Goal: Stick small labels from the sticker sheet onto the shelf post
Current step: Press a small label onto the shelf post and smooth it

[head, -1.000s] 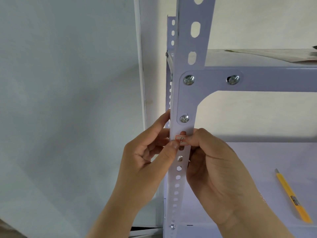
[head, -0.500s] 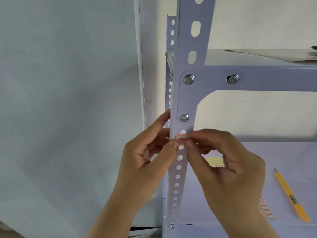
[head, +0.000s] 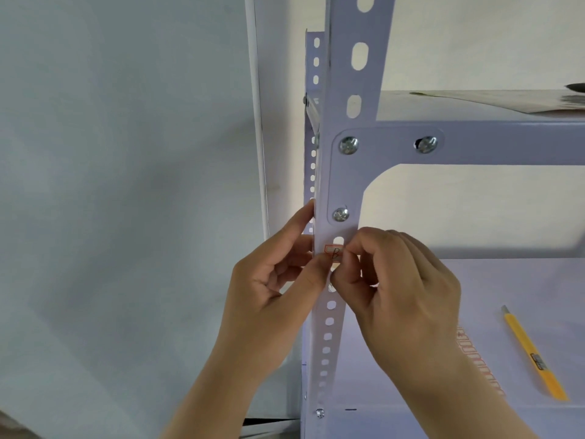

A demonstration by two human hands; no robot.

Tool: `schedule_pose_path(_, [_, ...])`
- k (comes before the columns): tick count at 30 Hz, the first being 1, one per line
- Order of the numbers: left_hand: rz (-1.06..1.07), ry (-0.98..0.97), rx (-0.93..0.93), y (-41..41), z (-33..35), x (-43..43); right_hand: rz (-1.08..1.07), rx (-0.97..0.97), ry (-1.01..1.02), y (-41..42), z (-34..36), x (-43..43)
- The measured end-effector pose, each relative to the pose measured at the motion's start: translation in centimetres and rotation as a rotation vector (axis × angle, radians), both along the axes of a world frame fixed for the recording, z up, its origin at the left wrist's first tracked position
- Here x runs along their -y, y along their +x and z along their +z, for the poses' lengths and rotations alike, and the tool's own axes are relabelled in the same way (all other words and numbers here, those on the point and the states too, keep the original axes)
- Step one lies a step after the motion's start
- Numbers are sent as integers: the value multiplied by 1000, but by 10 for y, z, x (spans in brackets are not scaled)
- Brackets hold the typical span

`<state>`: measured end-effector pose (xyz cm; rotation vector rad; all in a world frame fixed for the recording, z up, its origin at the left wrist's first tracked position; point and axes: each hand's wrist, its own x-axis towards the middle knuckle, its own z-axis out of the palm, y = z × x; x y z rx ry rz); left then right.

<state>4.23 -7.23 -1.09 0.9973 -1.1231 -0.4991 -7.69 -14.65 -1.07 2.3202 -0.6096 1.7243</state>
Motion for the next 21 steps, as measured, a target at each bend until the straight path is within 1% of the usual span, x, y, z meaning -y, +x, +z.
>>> schedule_pose_path(6, [16, 10, 15, 0, 0, -1, 51, -33, 18, -2, -3, 0])
schedule_pose_path(10, [6, 20, 12, 0, 0, -2, 107, 33, 23, -7, -7, -1])
schedule_pose_path(13, [9, 23, 21, 0, 0, -2, 91, 82, 1, -10, -6, -3])
schedule_pose_path(18, [-4, 16, 5, 0, -1, -1, 101, 65, -1, -11, -5, -3])
schedule_pose_path(21, [-17, 15, 7, 1, -1, -3, 98, 45, 33, -10, -3, -3])
